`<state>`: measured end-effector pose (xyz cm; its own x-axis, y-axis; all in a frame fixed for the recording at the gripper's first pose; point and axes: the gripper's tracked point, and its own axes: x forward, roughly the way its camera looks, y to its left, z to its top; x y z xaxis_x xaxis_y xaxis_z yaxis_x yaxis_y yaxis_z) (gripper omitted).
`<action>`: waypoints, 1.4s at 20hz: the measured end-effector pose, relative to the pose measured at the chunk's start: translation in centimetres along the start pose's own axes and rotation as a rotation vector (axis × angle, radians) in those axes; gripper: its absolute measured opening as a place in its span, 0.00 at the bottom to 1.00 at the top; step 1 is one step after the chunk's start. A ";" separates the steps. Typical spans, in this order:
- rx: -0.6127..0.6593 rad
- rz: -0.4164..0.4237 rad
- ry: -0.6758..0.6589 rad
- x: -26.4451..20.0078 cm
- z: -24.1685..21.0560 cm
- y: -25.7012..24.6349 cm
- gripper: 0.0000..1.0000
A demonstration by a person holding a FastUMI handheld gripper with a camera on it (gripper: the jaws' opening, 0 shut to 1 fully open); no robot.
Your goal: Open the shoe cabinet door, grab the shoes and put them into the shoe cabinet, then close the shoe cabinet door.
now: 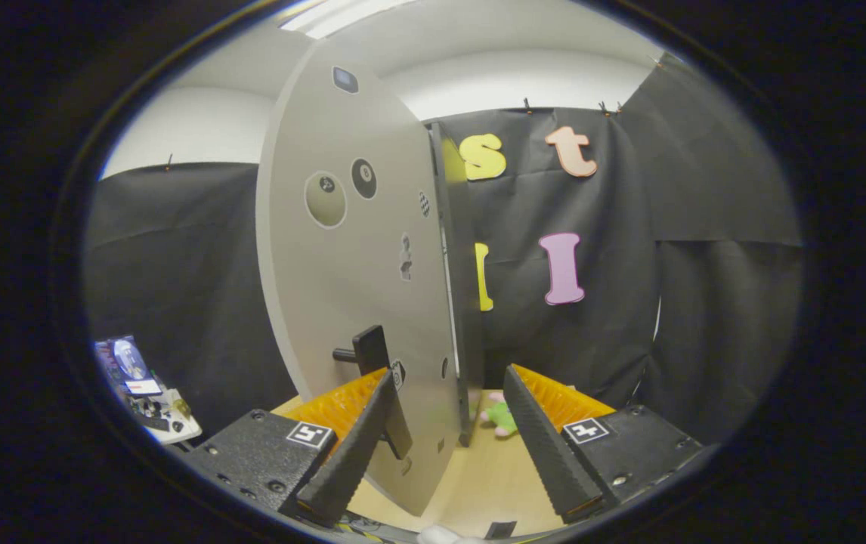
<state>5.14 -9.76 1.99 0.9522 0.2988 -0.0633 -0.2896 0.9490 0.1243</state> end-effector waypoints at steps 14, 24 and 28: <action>0.039 -0.082 -0.005 4.9 -1.3 14.5 0.97; -0.024 -0.042 -0.023 15.2 -0.8 23.7 0.97; -0.040 -0.035 -0.026 16.0 -0.8 25.5 0.97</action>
<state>12.90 19.27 3.30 0.9639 0.2630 -0.0409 -0.2590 0.9623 0.0832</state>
